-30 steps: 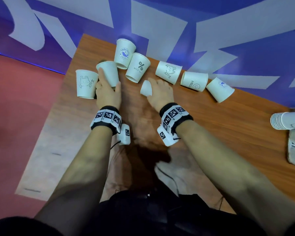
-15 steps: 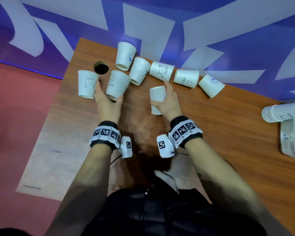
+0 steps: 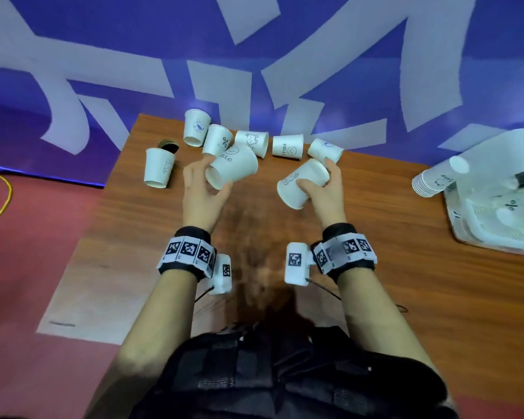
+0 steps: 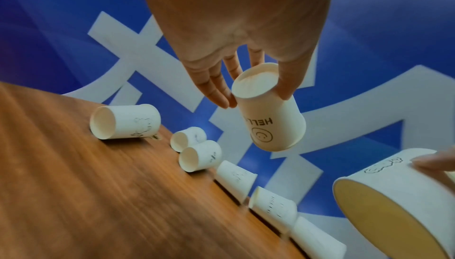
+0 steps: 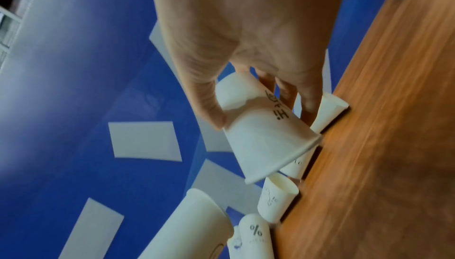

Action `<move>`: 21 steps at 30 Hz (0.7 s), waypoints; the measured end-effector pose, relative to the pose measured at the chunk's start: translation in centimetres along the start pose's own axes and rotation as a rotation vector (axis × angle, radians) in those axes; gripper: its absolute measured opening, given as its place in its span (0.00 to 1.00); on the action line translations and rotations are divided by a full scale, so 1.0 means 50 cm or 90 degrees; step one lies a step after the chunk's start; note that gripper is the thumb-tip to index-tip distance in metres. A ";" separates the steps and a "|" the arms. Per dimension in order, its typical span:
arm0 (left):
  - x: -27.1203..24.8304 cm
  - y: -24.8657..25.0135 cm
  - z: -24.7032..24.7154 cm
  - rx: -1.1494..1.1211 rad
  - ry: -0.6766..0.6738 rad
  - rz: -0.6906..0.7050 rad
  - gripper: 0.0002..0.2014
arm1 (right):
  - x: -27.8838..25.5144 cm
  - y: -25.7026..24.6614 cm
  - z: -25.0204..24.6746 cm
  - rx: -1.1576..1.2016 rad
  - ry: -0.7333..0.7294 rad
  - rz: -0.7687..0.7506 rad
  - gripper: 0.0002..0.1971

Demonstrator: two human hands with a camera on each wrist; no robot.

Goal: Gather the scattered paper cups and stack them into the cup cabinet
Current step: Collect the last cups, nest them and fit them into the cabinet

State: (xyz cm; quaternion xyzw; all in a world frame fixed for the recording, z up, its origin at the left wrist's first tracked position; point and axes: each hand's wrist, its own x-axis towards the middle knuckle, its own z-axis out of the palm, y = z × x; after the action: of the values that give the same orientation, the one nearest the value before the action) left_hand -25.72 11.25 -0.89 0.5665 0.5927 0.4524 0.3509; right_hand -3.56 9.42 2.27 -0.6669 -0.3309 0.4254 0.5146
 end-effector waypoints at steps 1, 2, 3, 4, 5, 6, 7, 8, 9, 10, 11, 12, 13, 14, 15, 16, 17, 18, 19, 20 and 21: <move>-0.013 0.014 0.010 0.003 -0.008 0.010 0.25 | -0.009 -0.002 -0.023 0.006 0.002 -0.005 0.30; -0.026 0.030 0.020 0.007 -0.018 0.023 0.25 | -0.017 -0.006 -0.046 0.009 0.005 -0.014 0.25; -0.037 0.046 0.033 0.008 -0.029 0.035 0.25 | -0.024 -0.007 -0.069 0.013 0.014 -0.023 0.23; -0.048 0.060 0.046 0.009 -0.041 0.043 0.25 | -0.029 -0.005 -0.092 0.015 0.031 -0.024 0.23; -0.057 0.072 0.061 0.011 -0.050 0.046 0.24 | -0.035 -0.002 -0.115 0.021 0.050 -0.020 0.24; -0.065 0.086 0.077 0.011 -0.058 0.046 0.24 | -0.040 0.002 -0.140 0.029 0.069 -0.015 0.26; -0.073 0.097 0.096 0.014 -0.061 0.046 0.24 | -0.045 0.004 -0.166 0.036 0.085 -0.014 0.26; -0.082 0.109 0.117 0.017 -0.063 0.047 0.24 | -0.048 0.007 -0.196 0.039 0.097 -0.013 0.26; -0.091 0.119 0.141 0.019 -0.066 0.049 0.25 | -0.049 0.010 -0.228 0.041 0.107 -0.013 0.26; -0.102 0.131 0.167 0.022 -0.072 0.047 0.26 | -0.050 0.012 -0.263 0.042 0.115 -0.012 0.26; -0.115 0.142 0.196 0.026 -0.081 0.045 0.26 | -0.049 0.015 -0.298 0.043 0.125 -0.007 0.26; -0.128 0.154 0.226 0.031 -0.094 0.043 0.26 | -0.047 0.016 -0.335 0.045 0.135 -0.003 0.26; -0.141 0.166 0.257 0.034 -0.110 0.043 0.27 | -0.045 0.019 -0.372 0.049 0.144 0.001 0.26; -0.156 0.181 0.288 0.037 -0.128 0.046 0.26 | -0.043 0.020 -0.409 0.050 0.150 0.003 0.26; -0.169 0.194 0.318 0.040 -0.144 0.052 0.26 | -0.041 0.021 -0.445 0.053 0.158 0.002 0.25; -0.181 0.209 0.347 0.044 -0.157 0.059 0.26 | -0.039 0.020 -0.480 0.055 0.168 0.002 0.25; -0.191 0.222 0.376 0.047 -0.166 0.063 0.27 | -0.036 0.020 -0.514 0.055 0.177 0.004 0.25; -0.201 0.235 0.405 0.049 -0.172 0.063 0.27 | -0.035 0.020 -0.548 0.046 0.185 0.003 0.24; -0.211 0.247 0.436 0.049 -0.175 0.062 0.27 | -0.033 0.022 -0.581 0.037 0.191 0.002 0.24; -0.221 0.259 0.466 0.048 -0.176 0.060 0.27 | -0.031 0.024 -0.614 0.029 0.196 0.001 0.24; -0.232 0.271 0.497 0.044 -0.178 0.058 0.26 | -0.029 0.028 -0.646 0.020 0.200 0.002 0.25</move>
State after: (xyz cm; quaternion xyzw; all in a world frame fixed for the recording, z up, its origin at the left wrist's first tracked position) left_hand 3.43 2.53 2.10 0.6620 0.5270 0.3640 0.3893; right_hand 25.17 -5.27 4.72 -0.7175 -0.2388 0.3216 0.5699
